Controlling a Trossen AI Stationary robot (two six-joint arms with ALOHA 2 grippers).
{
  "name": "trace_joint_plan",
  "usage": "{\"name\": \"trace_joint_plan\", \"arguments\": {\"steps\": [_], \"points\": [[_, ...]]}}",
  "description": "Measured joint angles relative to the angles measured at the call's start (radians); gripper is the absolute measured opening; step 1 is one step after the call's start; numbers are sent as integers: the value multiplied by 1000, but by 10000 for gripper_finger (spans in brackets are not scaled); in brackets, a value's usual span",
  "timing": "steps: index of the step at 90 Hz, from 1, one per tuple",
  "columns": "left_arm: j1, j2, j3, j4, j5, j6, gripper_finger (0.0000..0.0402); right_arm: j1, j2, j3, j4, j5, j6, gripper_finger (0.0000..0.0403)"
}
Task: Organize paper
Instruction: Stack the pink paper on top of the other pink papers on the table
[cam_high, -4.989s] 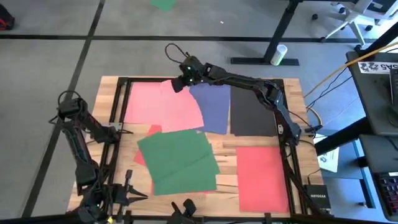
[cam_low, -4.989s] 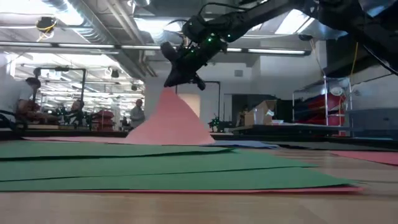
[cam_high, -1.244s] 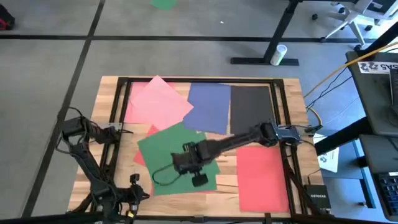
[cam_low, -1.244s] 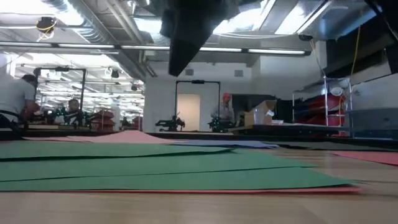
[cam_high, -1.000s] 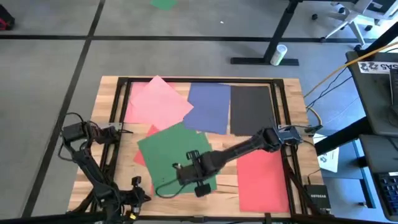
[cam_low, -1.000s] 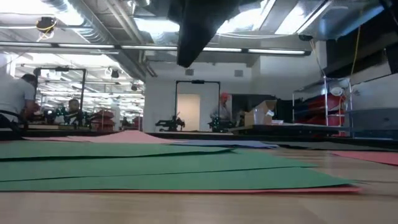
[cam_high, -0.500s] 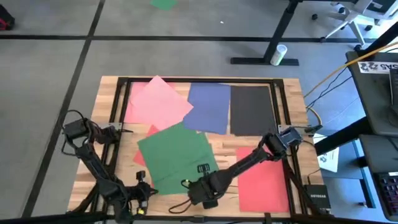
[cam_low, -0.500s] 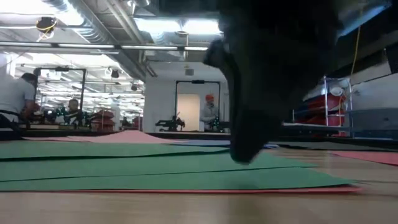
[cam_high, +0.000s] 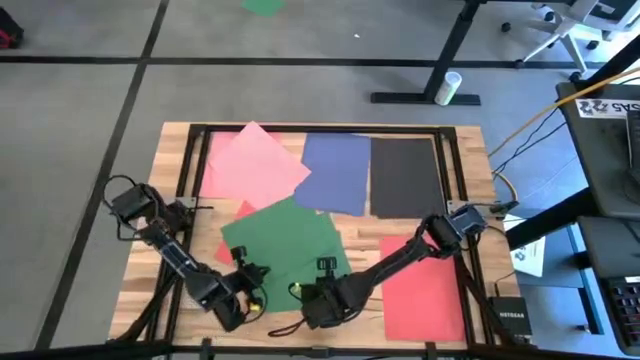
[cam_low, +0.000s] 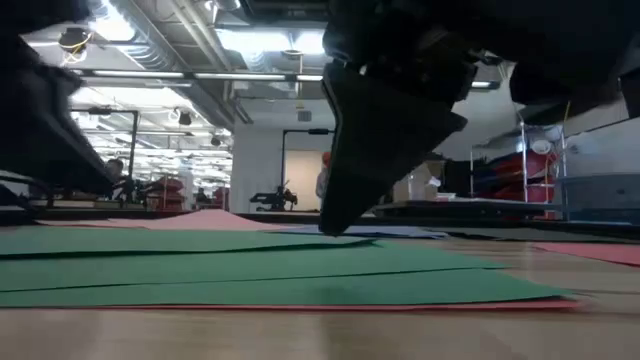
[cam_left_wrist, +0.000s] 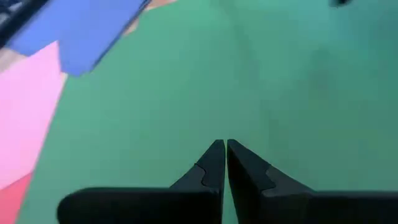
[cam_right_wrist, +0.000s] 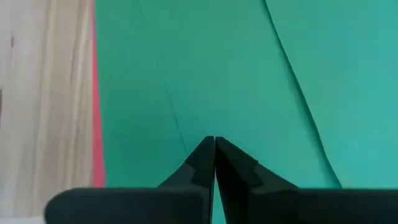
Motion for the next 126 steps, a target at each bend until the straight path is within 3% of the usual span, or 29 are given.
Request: {"name": "trace_joint_plan", "arguments": {"steps": [26,66,99,126], "points": [[-32,0,-96,238,24,4,0,11,-32,0,-26,55,-7,0],[-210,0,-128,295,82,-130,0,-17,-91,1,-72,139,-33,0],[-284,2,-128,334,82,-196,0,-158,-100,1,29,121,-215,0],[-233,2,-127,363,65,-116,0,-351,-101,2,218,16,-340,0]]}}
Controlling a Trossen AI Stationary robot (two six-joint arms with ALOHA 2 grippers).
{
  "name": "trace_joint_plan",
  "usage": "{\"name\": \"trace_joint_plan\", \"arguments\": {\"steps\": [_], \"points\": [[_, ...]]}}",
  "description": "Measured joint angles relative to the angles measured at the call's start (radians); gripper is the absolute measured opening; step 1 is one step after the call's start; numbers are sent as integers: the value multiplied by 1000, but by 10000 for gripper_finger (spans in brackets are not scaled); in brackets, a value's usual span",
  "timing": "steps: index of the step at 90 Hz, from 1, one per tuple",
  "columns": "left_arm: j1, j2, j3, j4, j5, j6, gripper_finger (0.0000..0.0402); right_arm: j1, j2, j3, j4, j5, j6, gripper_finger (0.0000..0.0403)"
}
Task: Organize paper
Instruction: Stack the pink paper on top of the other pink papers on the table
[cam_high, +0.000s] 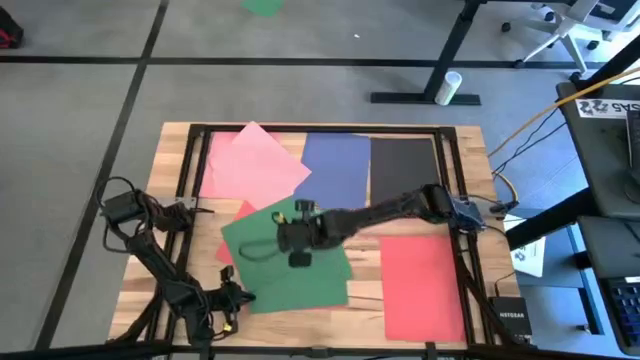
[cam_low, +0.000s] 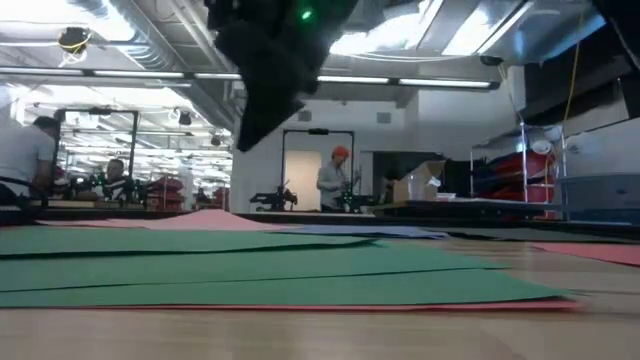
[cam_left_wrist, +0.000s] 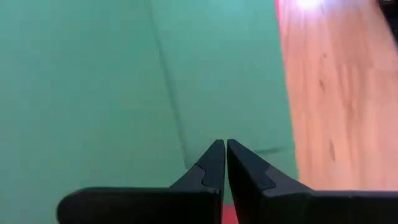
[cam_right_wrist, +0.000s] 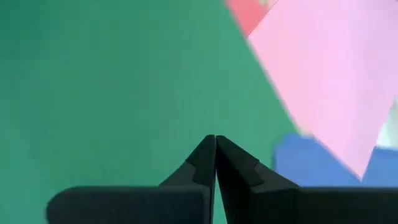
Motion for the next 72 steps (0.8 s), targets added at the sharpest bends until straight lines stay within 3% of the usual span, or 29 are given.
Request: {"name": "trace_joint_plan", "arguments": {"steps": [21,37,58,72], "points": [[66,0,8,-7,0,75,0,-119,0,0,7,-102,-55,0],[98,0,-38,-2,-1,25,0,-146,1,0,21,-115,-62,0],[57,45,-67,122,-22,-35,0,-150,1,0,25,-140,-82,0],[20,51,-64,199,27,-19,0,-150,2,0,33,-141,-84,0]]}}
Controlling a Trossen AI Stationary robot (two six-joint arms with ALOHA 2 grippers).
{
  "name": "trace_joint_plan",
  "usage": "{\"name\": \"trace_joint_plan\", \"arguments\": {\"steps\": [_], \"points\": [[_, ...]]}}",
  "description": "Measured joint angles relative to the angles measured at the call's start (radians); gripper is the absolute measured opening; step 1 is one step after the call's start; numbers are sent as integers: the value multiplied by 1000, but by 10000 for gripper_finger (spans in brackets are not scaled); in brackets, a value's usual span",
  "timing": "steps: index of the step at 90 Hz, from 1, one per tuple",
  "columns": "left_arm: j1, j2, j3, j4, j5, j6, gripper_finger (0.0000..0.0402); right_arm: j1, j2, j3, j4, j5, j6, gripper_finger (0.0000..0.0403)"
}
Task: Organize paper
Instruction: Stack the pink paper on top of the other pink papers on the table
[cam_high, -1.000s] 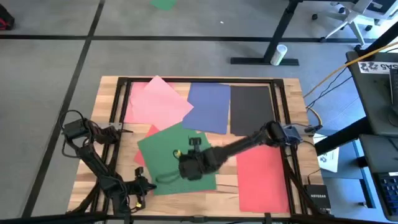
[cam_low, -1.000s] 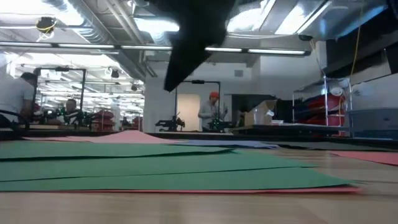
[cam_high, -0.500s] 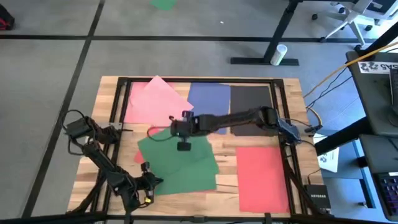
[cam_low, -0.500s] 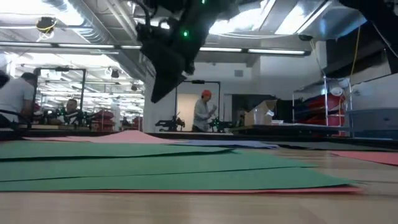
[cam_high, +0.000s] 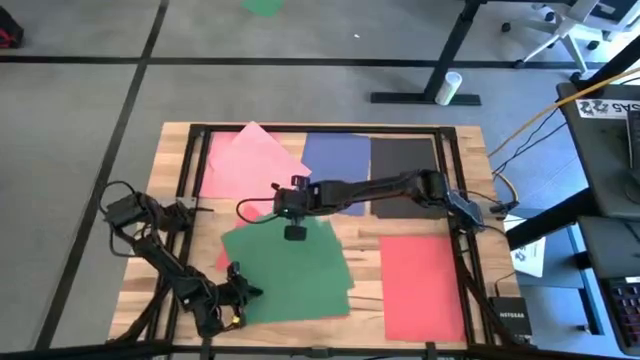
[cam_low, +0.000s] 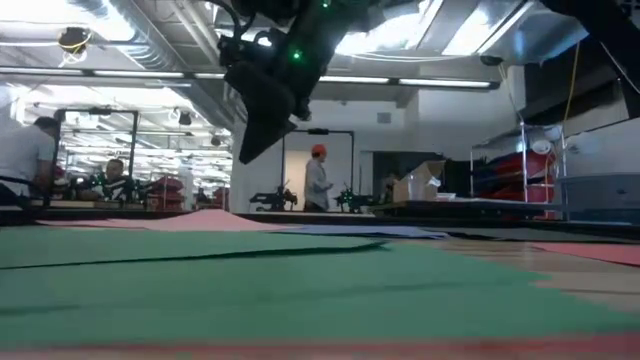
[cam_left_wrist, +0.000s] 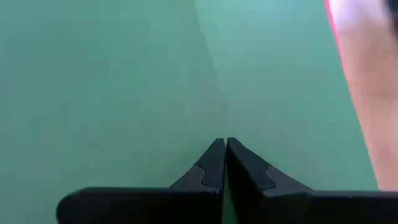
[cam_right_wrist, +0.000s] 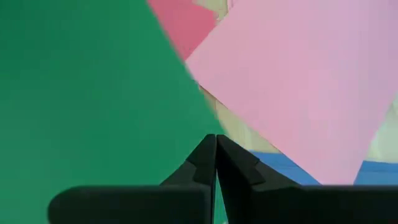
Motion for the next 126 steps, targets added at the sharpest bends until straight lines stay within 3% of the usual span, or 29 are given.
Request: {"name": "trace_joint_plan", "arguments": {"steps": [18,28,44,78,126], "points": [[-44,2,53,-5,83,39,0,0,0,0,33,-1,-1,0],[-58,3,78,-9,101,69,0,-8,0,0,111,-53,-24,0],[-62,4,84,-11,101,74,0,-45,34,1,230,-161,-69,0],[-62,4,84,-22,103,80,0,-82,159,-1,213,-250,-52,0],[-61,4,85,-28,101,92,0,-121,254,2,433,-347,6,0]]}}
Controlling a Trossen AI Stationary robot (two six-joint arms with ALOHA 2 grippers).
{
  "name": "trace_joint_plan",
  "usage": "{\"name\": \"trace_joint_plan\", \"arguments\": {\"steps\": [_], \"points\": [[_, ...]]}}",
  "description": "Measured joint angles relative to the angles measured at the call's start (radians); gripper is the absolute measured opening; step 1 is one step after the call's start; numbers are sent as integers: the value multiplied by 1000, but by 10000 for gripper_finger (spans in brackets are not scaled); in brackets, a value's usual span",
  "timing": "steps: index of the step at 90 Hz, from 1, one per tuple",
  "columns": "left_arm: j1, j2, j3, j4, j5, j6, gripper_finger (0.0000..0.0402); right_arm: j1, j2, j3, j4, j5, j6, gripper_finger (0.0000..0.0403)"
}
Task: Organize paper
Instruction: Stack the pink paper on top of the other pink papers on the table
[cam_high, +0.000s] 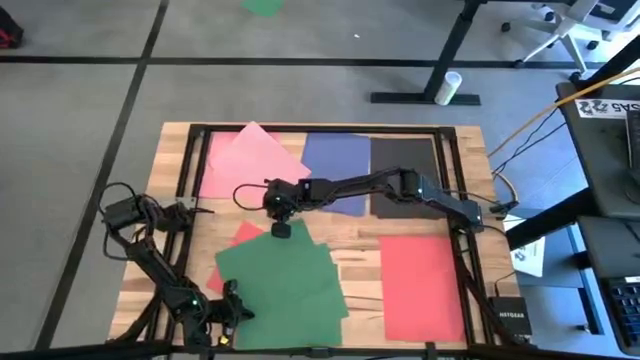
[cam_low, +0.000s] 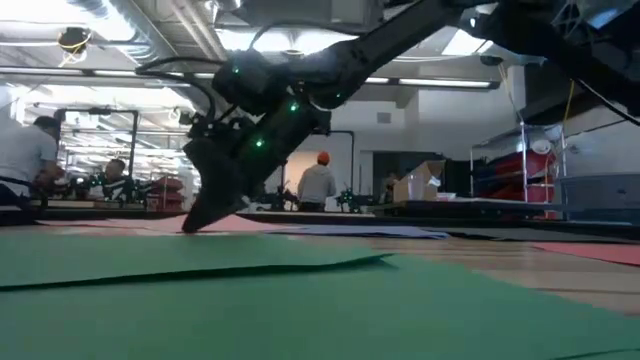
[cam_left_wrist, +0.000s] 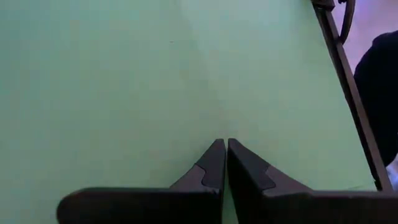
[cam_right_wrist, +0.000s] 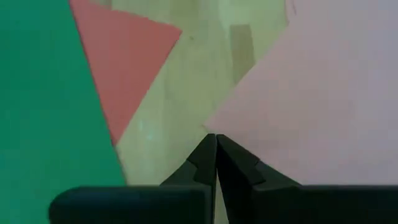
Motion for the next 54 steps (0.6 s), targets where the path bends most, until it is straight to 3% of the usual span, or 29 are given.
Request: {"name": "trace_joint_plan", "arguments": {"steps": [23,38,54], "points": [[3,0,0,0,0,16,0,-25,6,22,31,12,24,0],[3,0,0,0,0,15,0,-35,6,24,120,63,128,0],[5,0,14,-6,-5,19,0,-23,-30,24,86,131,106,0]]}}
